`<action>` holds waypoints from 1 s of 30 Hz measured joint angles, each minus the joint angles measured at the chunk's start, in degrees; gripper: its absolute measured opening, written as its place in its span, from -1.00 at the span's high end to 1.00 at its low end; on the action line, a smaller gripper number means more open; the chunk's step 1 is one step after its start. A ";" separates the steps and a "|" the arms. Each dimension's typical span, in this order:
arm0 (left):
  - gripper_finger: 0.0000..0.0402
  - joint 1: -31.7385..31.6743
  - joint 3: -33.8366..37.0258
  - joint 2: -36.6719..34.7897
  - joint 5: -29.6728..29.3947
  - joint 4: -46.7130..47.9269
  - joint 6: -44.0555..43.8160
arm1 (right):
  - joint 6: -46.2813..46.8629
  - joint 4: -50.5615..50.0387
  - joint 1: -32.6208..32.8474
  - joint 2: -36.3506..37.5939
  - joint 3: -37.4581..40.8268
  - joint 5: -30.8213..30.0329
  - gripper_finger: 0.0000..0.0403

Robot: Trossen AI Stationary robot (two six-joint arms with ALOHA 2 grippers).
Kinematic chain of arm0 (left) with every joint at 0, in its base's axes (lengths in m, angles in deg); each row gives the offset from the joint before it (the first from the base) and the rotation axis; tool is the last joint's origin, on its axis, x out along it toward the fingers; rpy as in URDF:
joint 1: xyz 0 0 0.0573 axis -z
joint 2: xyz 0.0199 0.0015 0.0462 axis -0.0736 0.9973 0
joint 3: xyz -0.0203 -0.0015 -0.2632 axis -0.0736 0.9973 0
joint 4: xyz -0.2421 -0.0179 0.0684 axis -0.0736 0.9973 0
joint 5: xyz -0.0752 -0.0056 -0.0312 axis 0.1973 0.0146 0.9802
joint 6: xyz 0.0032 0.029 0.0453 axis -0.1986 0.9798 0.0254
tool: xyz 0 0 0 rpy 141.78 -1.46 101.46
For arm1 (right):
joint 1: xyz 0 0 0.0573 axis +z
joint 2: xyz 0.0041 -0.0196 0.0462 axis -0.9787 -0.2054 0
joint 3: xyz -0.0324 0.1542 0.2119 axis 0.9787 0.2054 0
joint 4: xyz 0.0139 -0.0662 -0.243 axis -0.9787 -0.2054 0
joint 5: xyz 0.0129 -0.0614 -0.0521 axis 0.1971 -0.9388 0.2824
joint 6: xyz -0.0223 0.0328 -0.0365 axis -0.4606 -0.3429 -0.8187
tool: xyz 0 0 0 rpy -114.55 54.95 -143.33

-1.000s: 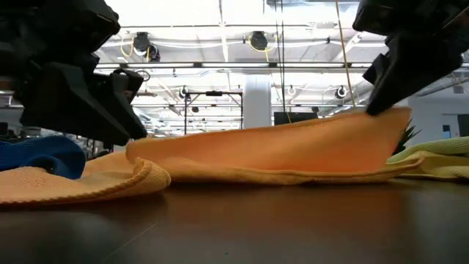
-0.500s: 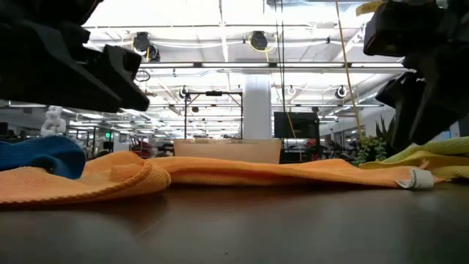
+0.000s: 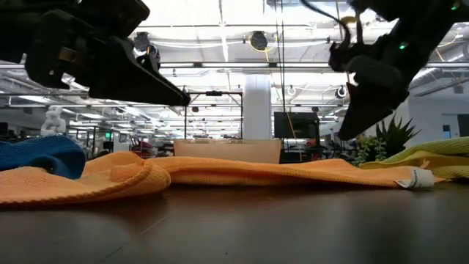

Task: Fold microfiber towels
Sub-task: Fold the right orange towel

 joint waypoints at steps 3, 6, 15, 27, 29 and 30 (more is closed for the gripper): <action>0.19 -0.58 0.00 0.00 0.22 -0.54 0.01 | -1.95 2.27 -2.76 0.00 1.68 3.04 0.20; 0.19 -1.01 0.00 0.00 0.21 -0.78 0.00 | -3.98 5.02 -4.51 -0.02 3.75 3.28 0.14; 0.19 -3.49 0.00 0.00 0.21 -1.27 0.21 | -4.50 10.58 -6.13 -0.02 8.68 3.49 0.11; 0.19 -5.95 0.00 0.00 0.22 -3.16 -2.14 | -1.79 10.71 -5.64 -0.02 9.06 6.47 0.10; 0.19 -6.05 0.00 0.00 0.68 -3.16 -2.58 | -1.29 10.71 -5.64 -0.02 9.06 6.47 0.10; 0.19 -6.03 0.00 0.00 0.67 -3.14 -2.56 | -0.98 10.71 -5.66 -0.02 9.06 6.47 0.10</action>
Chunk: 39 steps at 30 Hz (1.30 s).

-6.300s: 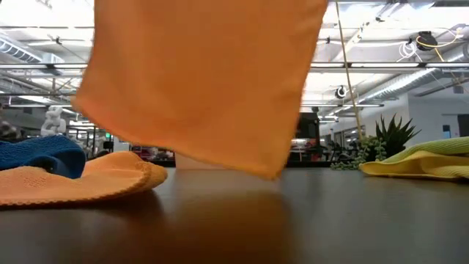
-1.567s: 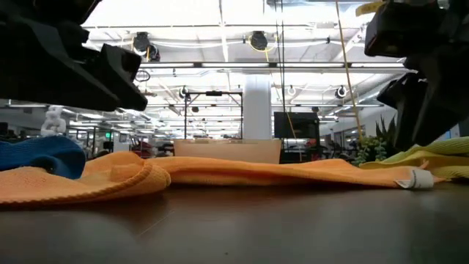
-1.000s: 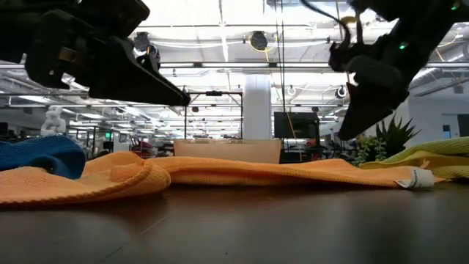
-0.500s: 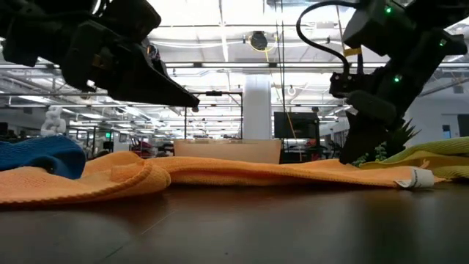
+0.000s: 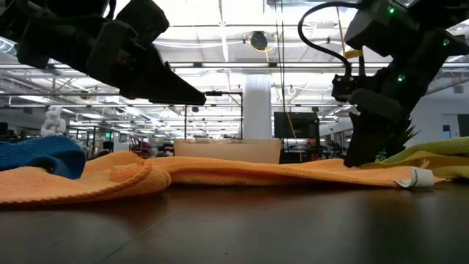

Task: Fold microfiber towels
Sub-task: Fold the right orange towel

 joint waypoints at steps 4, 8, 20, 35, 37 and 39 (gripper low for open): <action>0.19 -0.09 0.00 0.00 0.00 -0.05 0.39 | 0.51 0.00 -0.76 0.00 0.00 0.64 0.10; 0.19 -1.21 0.00 0.00 0.00 -2.03 1.62 | -0.80 0.09 -2.60 0.00 0.00 1.75 0.10; 0.19 -6.54 0.00 -0.02 0.09 -4.92 2.00 | -4.33 1.38 -6.73 0.00 -0.02 4.46 0.10; 0.19 -12.80 -1.42 -0.02 6.20 -7.19 5.37 | -6.74 0.42 -8.09 6.14 -0.02 6.03 0.10; 0.19 -13.38 -1.96 -0.02 7.51 -7.13 6.34 | -6.09 0.45 -8.09 6.62 -0.02 6.25 0.10; 0.19 -13.86 -2.50 -0.02 8.18 -7.05 6.96 | -5.31 0.25 -8.11 6.73 -0.01 7.59 0.10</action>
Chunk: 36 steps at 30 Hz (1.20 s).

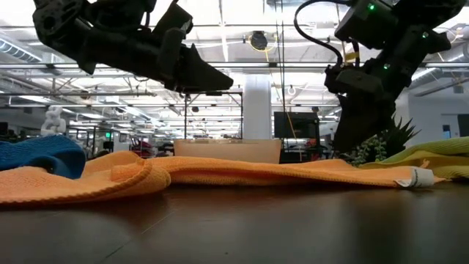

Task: Fold microfiber towels
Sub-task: Fold the right orange towel

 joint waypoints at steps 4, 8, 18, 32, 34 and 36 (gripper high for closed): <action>0.19 -0.51 -0.60 0.00 1.72 1.46 0.43 | 2.10 4.23 0.42 0.00 2.27 1.52 0.10; 0.19 -0.51 -0.60 0.00 2.12 2.24 1.59 | 2.85 11.68 0.22 0.00 6.12 3.91 0.11; 0.19 -3.44 -0.60 0.00 2.14 2.59 2.93 | -0.13 19.59 -2.55 -0.02 10.00 4.95 0.20; 0.19 -5.33 -0.60 0.00 5.90 0.70 2.90 | -2.98 18.82 -7.66 0.17 10.00 8.88 0.20; 0.19 -5.33 -0.60 0.00 5.90 0.58 2.90 | -3.13 18.26 -8.22 0.17 9.98 8.88 0.20; 0.19 -5.33 -0.60 0.02 5.90 0.58 2.88 | -3.68 18.01 -9.11 0.17 9.98 8.89 0.20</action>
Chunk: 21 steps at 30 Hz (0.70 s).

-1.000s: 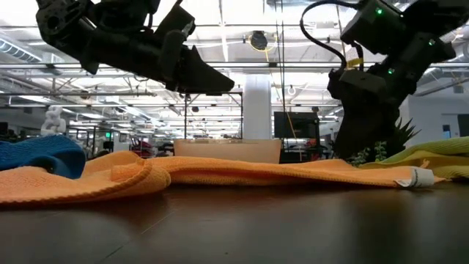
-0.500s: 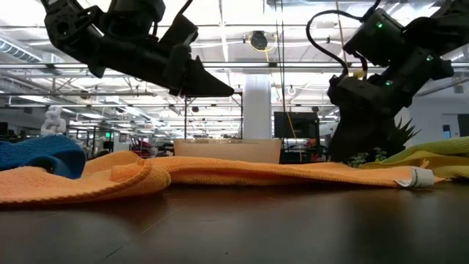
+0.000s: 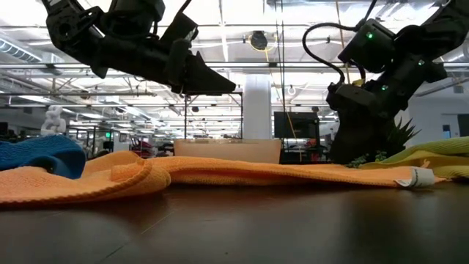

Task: Fold microfiber towels
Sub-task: Fold the right orange towel

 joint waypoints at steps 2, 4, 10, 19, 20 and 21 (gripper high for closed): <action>0.19 0.02 0.00 0.00 0.00 0.00 0.22 | -0.97 -0.30 -1.23 0.57 0.00 -0.01 0.19; 0.19 0.02 0.00 0.54 0.00 -0.34 0.69 | -1.68 -0.65 -2.45 1.21 -0.02 -0.09 0.19; 0.19 -0.33 -0.03 5.21 2.95 -4.66 0.55 | -1.72 -3.63 -3.46 2.08 0.09 0.03 0.19; 0.19 -0.68 0.00 10.27 3.98 -8.50 -0.46 | 2.71 -2.74 -1.21 2.08 0.61 5.58 0.19; 0.19 -0.66 0.00 10.29 3.98 -8.50 -0.42 | 3.07 -2.48 -1.18 2.08 0.61 6.35 0.19; 0.19 -0.66 0.00 10.29 3.98 -8.52 -0.42 | 3.33 -2.10 -1.12 2.08 0.61 7.00 0.19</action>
